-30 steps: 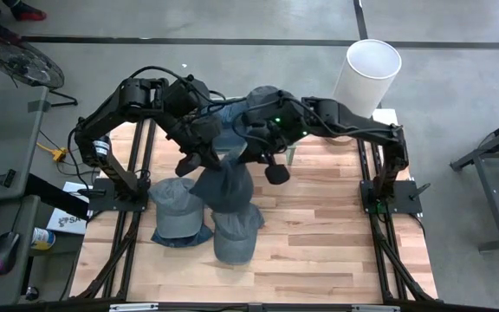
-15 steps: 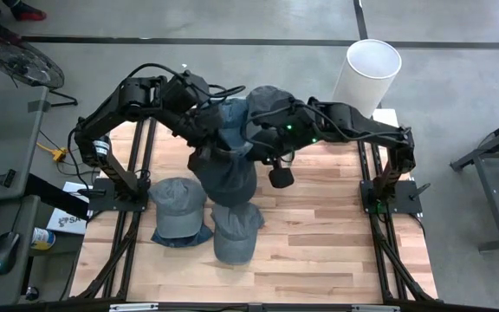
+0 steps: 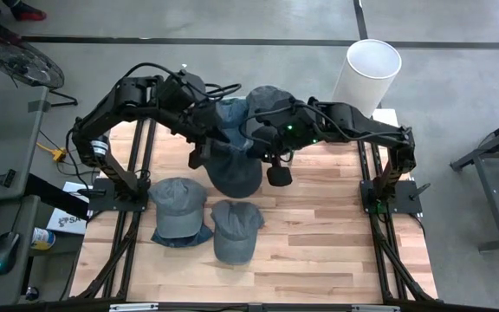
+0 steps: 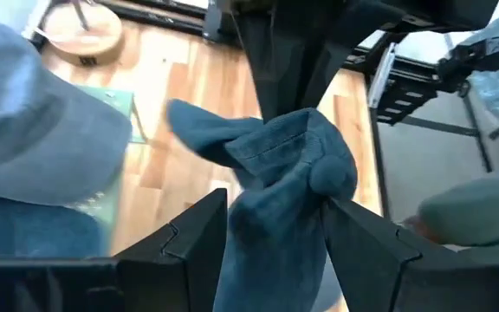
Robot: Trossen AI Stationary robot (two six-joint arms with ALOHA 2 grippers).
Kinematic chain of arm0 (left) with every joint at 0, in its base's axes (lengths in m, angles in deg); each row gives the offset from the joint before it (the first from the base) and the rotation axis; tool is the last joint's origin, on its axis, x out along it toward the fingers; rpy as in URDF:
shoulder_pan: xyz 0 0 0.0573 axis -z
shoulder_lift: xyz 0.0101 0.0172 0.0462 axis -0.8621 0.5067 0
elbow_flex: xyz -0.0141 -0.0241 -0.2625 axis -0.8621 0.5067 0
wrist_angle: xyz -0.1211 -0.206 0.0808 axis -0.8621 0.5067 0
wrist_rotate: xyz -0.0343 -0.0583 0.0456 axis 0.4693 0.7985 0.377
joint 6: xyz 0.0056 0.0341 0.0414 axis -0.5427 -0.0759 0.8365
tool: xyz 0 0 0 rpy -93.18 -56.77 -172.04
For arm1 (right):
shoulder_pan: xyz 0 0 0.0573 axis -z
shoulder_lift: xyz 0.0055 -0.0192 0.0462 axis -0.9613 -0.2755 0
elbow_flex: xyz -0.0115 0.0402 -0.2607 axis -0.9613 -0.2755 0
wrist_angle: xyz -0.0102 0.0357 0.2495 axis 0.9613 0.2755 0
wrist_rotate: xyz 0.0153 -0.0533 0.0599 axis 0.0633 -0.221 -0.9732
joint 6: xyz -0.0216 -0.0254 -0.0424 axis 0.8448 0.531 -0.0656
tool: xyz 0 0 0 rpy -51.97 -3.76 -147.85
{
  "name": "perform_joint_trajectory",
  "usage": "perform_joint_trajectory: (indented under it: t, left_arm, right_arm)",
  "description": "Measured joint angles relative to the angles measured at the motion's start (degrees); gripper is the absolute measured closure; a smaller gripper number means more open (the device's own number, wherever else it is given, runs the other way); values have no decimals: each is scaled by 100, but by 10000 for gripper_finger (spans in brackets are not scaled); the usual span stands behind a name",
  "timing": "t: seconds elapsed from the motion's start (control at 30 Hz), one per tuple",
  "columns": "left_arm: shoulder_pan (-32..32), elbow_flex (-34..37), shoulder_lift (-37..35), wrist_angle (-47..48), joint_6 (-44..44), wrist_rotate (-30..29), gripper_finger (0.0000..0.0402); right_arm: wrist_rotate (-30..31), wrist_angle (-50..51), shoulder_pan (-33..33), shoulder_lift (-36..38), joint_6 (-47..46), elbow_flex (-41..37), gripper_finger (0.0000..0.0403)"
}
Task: Pick & Place hat
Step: Stack the right blue cap on the blue cap on the shelf
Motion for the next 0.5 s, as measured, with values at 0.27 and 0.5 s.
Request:
perform_joint_trajectory:
  t: [0.27, 0.5]
  left_arm:
    - [2, 0, -48, 1, 299, -79, 217]
    - [2, 0, -48, 109, 765, -251, 217]
  right_arm:
    - [26, -19, 0, 1, -123, 0, 403]
    - [143, -12, 0, 22, -205, 0, 403]
